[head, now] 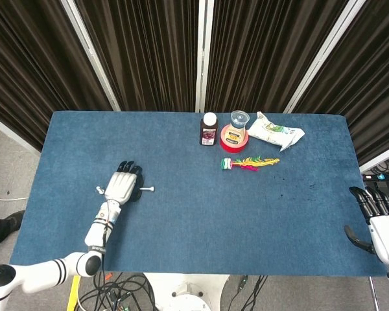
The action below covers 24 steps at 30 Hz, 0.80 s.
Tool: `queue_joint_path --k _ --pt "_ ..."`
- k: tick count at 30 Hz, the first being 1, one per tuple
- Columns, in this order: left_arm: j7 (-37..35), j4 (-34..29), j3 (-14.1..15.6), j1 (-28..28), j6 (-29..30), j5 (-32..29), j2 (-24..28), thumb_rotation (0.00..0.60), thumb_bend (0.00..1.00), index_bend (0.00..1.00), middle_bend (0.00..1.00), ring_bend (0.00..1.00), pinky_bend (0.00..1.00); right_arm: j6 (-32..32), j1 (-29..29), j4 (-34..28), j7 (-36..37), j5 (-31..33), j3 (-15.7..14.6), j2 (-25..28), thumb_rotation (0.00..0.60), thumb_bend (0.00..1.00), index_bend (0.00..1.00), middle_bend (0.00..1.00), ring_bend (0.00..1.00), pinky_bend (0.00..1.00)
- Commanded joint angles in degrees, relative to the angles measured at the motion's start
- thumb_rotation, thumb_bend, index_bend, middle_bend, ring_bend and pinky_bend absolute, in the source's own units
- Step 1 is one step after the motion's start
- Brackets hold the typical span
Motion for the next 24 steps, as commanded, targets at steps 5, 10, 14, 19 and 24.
queue_joint_path --k 5,10,14,19,24 --pt "1.6 -3.5 0.2 -0.1 0.2 0.7 3.1 0.600 0.44 0.54 0.20 0.03 0.00 0.3 -0.2 0.1 0.1 -0.1 0.0 0.0 0.600 0.26 0.03 0.11 0.00 0.00" --pt "6.6 -8.1 1.0 -0.8 -0.4 -0.1 7.8 0.600 0.43 0.54 0.20 0.03 0.00 0.5 -0.3 0.6 0.6 -0.2 -0.1 -0.2 0.600 0.26 0.03 0.11 0.00 0.00" --pt "11.1 -11.3 1.7 -1.7 -1.0 -1.9 10.8 0.600 0.43 0.54 0.20 0.03 0.00 0.5 -0.4 1.0 1.1 -0.3 -0.2 -0.4 0.600 0.26 0.03 0.11 0.00 0.00" --pt "17.9 -13.5 3.0 -2.9 0.7 -2.5 12.4 0.600 0.43 0.54 0.20 0.03 0.00 0.8 -0.5 1.3 1.3 -0.3 -0.2 -0.4 0.600 0.26 0.03 0.11 0.00 0.00" --pt "24.8 -14.6 4.7 -4.1 3.0 -2.6 12.3 0.600 0.43 0.54 0.20 0.03 0.00 0.8 -0.6 1.4 1.5 -0.3 -0.3 -0.4 0.600 0.26 0.03 0.11 0.00 0.00"
